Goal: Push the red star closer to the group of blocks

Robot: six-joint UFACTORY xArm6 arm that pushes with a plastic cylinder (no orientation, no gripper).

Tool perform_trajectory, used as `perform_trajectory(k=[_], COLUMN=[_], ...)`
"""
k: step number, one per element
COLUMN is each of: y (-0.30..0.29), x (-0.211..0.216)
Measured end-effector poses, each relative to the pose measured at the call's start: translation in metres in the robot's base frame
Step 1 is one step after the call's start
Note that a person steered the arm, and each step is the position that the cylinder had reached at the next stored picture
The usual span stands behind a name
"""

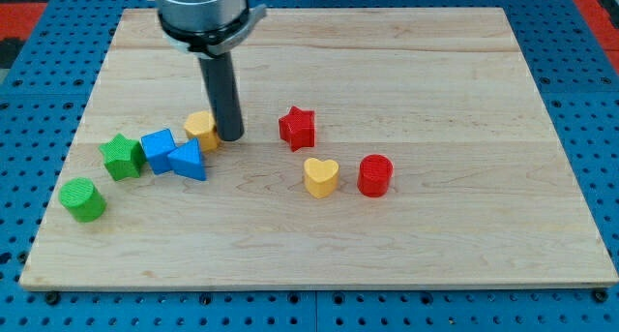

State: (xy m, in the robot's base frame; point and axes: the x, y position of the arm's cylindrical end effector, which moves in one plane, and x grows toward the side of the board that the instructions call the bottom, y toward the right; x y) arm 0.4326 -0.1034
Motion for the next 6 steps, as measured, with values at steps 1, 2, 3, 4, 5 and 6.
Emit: perform_trajectory(k=[1,2,3,4,5,6], y=[0.041,0.080,0.139,0.086,0.006,0.072], x=[-0.041,-0.067,-0.023,-0.004,-0.004,-0.027])
